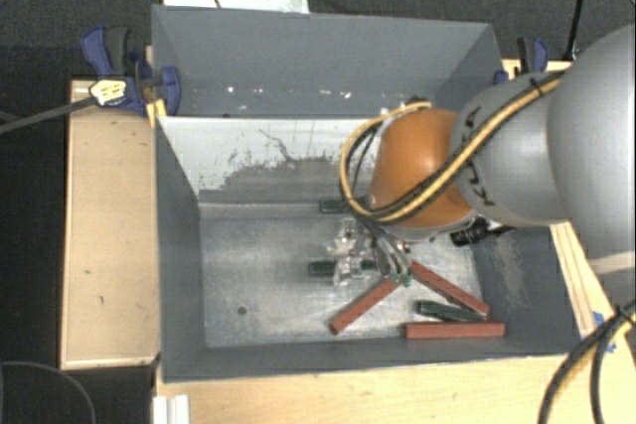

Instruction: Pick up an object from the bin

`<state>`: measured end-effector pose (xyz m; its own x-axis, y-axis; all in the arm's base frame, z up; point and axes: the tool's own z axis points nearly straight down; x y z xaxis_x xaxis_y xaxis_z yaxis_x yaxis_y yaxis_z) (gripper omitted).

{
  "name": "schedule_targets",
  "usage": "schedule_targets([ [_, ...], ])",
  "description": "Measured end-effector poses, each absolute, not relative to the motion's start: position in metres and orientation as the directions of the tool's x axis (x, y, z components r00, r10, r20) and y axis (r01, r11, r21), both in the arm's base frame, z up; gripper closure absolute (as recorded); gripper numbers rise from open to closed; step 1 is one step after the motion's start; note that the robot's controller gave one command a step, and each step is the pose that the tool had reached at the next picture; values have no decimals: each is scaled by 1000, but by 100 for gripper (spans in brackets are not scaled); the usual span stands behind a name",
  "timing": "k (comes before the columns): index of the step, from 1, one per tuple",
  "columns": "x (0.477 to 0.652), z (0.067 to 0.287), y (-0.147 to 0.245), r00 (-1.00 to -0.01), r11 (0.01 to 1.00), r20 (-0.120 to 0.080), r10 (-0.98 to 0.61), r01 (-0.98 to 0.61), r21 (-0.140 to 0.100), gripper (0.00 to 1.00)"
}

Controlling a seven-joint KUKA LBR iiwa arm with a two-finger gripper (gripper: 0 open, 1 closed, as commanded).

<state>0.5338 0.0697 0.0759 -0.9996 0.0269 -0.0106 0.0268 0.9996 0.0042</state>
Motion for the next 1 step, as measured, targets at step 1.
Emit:
schedule_targets([
  [1, 519, 205, 97, -999, 999, -3, -37, -37, 1, 100],
])
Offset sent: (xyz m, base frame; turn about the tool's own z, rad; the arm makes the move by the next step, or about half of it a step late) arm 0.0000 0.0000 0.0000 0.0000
